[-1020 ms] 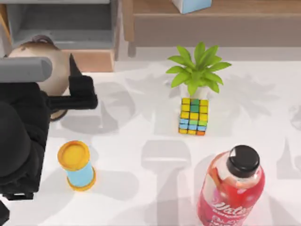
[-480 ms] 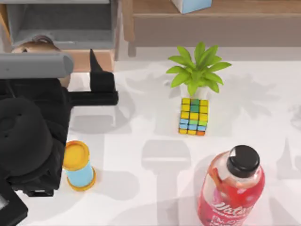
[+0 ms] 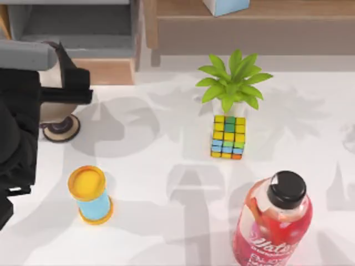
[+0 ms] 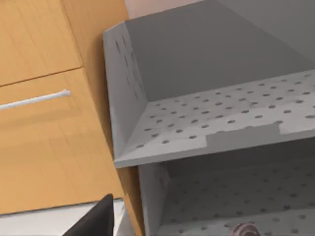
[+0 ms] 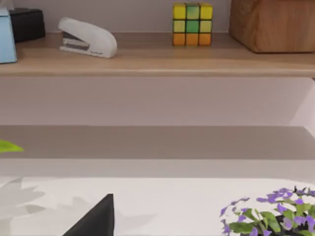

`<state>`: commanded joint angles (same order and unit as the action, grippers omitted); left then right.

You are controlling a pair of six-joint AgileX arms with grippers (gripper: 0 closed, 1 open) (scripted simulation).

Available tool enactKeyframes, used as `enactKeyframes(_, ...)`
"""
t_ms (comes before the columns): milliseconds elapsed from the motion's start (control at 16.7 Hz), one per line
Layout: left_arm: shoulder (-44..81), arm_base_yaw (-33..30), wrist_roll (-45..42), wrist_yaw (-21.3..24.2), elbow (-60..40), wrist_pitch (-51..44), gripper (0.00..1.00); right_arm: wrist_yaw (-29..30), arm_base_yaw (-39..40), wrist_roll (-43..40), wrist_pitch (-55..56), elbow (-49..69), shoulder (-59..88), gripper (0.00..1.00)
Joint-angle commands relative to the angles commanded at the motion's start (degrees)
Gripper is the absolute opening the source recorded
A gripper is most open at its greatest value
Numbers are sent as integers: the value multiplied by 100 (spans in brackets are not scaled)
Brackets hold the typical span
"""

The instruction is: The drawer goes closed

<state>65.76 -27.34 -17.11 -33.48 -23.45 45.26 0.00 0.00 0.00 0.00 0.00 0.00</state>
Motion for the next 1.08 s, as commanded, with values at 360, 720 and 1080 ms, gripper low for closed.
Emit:
enactKeyframes(360, 973, 2647, -2302, 2105, 217, 1485, 100, 0, 0, 0, 0, 0, 0, 100)
enactKeyframes(720, 2314, 5192, -4733, 4591, 335, 3004, 100, 0, 0, 0, 0, 0, 0, 100)
enactKeyframes(1080, 3927, 6594, -6638, 6763, 115, 3996, 100, 0, 0, 0, 0, 0, 0, 100)
